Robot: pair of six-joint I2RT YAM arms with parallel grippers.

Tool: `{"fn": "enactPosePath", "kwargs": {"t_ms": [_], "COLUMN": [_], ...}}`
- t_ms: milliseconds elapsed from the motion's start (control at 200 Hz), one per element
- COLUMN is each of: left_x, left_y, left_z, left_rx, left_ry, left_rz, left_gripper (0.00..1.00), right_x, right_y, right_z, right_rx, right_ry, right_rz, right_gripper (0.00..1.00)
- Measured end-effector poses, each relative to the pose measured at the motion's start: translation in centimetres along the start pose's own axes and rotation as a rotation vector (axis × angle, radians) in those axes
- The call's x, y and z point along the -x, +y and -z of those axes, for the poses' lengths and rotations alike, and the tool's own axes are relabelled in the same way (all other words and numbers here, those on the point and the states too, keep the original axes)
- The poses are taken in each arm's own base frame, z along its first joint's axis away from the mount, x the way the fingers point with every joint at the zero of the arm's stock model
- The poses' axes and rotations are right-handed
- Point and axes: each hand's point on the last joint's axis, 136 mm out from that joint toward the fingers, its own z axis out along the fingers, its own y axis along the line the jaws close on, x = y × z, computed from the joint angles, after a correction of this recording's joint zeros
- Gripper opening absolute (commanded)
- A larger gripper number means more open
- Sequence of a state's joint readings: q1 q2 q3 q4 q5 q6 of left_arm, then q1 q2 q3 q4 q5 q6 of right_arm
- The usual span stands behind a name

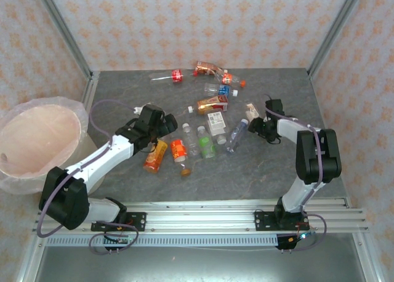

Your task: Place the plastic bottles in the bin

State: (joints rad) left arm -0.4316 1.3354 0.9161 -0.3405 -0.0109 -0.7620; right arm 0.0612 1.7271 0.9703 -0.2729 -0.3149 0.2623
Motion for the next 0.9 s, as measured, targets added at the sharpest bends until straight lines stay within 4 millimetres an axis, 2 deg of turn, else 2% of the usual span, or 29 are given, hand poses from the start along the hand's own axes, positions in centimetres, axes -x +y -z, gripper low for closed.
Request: {"fn": "enactPosePath", "kwargs": {"t_ms": [190,415,460,595,686,896], "left_x": [-1.0,-0.7,-0.7,-0.2,0.2,0.3], "left_y": [-1.1,-3.0,-3.2,-4.2,-5.3,-8.5], "left_z": [-0.3,0.3,0.3,0.4,0.6,1.4], "left_rx": [-0.012,-0.056,-0.064,-0.105,-0.155,-0.303], "left_ry": [0.025,0.010,0.008,-0.012,-0.024,-0.007], "left_rz": [-0.031,-0.046,-0.046,-0.025,-0.006,-0.001], "left_gripper": [1.00,1.00,1.00,1.00,1.00,1.00], "right_x": [0.0,0.2,0.0,-0.4,0.2,1.9], "right_y": [-0.2,-1.2,-1.3,-1.1,-0.5,3.0], "right_z": [-0.1,0.2,0.4,2.0,3.6,7.9], "right_rx": [-0.018,-0.066,-0.066,-0.022,0.012,0.183], "right_ry": [-0.005,-0.039,-0.049,-0.117,-0.179,-0.306], "right_rz": [-0.006,-0.035,-0.040,-0.029,-0.014,0.061], "right_gripper": [0.54,0.35,0.34,0.29,0.28,0.26]}}
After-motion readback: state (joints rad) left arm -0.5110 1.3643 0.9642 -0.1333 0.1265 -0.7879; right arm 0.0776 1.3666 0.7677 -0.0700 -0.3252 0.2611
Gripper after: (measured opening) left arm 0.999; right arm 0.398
